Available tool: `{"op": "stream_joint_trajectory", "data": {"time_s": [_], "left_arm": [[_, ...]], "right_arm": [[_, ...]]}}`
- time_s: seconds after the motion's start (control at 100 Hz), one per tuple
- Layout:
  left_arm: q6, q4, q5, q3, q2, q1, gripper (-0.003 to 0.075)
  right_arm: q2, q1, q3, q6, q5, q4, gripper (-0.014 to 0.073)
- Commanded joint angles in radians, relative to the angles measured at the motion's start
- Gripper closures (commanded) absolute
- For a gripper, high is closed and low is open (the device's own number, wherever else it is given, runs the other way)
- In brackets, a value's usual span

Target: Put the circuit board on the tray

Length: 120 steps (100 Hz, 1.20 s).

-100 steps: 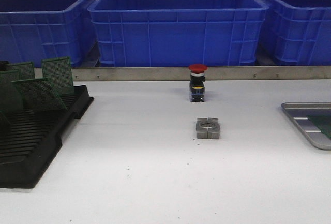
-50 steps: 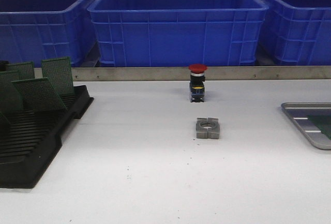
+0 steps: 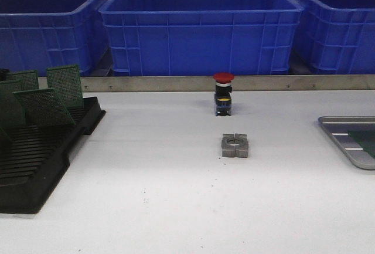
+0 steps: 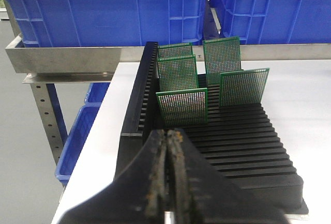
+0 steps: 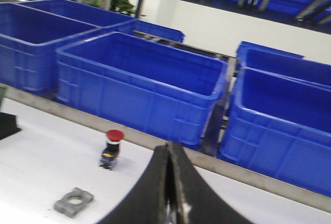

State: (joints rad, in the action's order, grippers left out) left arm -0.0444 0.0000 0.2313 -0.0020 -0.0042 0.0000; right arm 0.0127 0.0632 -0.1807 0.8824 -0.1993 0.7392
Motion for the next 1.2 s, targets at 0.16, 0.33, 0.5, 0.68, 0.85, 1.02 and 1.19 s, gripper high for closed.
{"op": "stream_joint_trajectory", "data": {"time_s": [0.16,0.33,0.5,0.68,0.85,1.02,1.19], "left_arm": [[-0.007,0.0,-0.073,0.027,-0.033,-0.001,0.0737],[-0.007,0.0,-0.073,0.027,-0.033,-0.001,0.0737],[-0.007,0.0,-0.073,0.027,-0.033,-0.001,0.0737],[-0.007,0.0,-0.073,0.027,-0.033,-0.001,0.0737],[-0.007,0.0,-0.073,0.027,-0.033,-0.001,0.0737],[-0.007,0.0,-0.073,0.027,-0.033,-0.001,0.0737],[-0.007,0.0,-0.073,0.027,-0.033,-0.001,0.0737]], "right_arm": [[0.01,-0.106,0.068,-0.675,0.144,-0.629,0.0653],[0.017,-0.161,0.207,-0.947,0.21,-0.834,0.0653],[0.018,-0.162,0.211,-0.957,0.137,-0.854,0.0653],[0.018,-0.162,0.212,-0.957,0.135,-0.859,0.0653],[0.018,-0.162,0.211,-0.957,0.135,-0.859,0.0653],[0.017,-0.162,0.21,-0.957,0.135,-0.859,0.0653],[0.017,-0.162,0.21,-0.957,0.135,-0.859,0.0653]]}}
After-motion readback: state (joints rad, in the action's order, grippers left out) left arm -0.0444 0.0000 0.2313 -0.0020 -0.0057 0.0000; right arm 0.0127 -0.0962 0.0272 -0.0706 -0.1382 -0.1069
